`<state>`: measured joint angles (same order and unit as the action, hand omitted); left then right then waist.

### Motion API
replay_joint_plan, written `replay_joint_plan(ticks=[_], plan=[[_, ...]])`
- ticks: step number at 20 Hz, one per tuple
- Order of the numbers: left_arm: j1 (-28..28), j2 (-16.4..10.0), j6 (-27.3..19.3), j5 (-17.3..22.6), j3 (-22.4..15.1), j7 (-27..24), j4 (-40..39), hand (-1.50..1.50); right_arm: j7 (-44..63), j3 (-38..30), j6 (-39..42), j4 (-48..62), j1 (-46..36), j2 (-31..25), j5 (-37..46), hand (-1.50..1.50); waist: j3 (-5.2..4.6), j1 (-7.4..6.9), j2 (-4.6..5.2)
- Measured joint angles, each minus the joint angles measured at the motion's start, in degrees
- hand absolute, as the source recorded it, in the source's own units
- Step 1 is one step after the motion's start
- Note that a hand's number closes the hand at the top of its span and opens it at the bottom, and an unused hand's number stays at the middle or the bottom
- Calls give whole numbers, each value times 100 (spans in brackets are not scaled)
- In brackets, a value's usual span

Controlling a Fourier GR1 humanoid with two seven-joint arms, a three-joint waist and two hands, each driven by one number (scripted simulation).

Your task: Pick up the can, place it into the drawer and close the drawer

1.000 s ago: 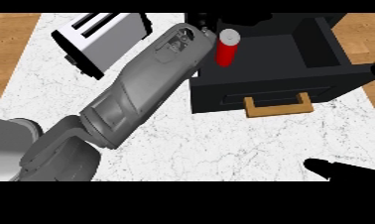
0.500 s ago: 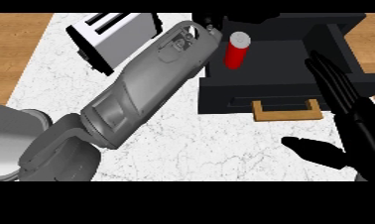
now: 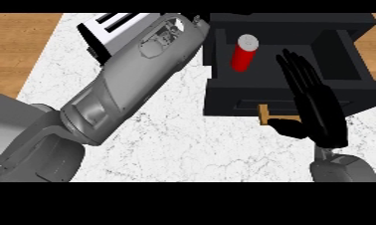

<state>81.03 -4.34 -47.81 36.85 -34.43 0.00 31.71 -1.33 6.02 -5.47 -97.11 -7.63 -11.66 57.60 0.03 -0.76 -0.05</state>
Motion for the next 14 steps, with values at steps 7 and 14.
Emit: replay_joint_plan(ticks=[7, 14], plan=[[-415, -583, 12, -275, -122, 542, 874, -150, -262, -271, -896, 1481, -726, 169, 393, -150, -67, -103, -74], [-736, -1219, 172, -395, -146, 1022, 1669, -150, -556, -531, -1543, 2579, -1332, 153, 633, -150, -142, -187, -130]])
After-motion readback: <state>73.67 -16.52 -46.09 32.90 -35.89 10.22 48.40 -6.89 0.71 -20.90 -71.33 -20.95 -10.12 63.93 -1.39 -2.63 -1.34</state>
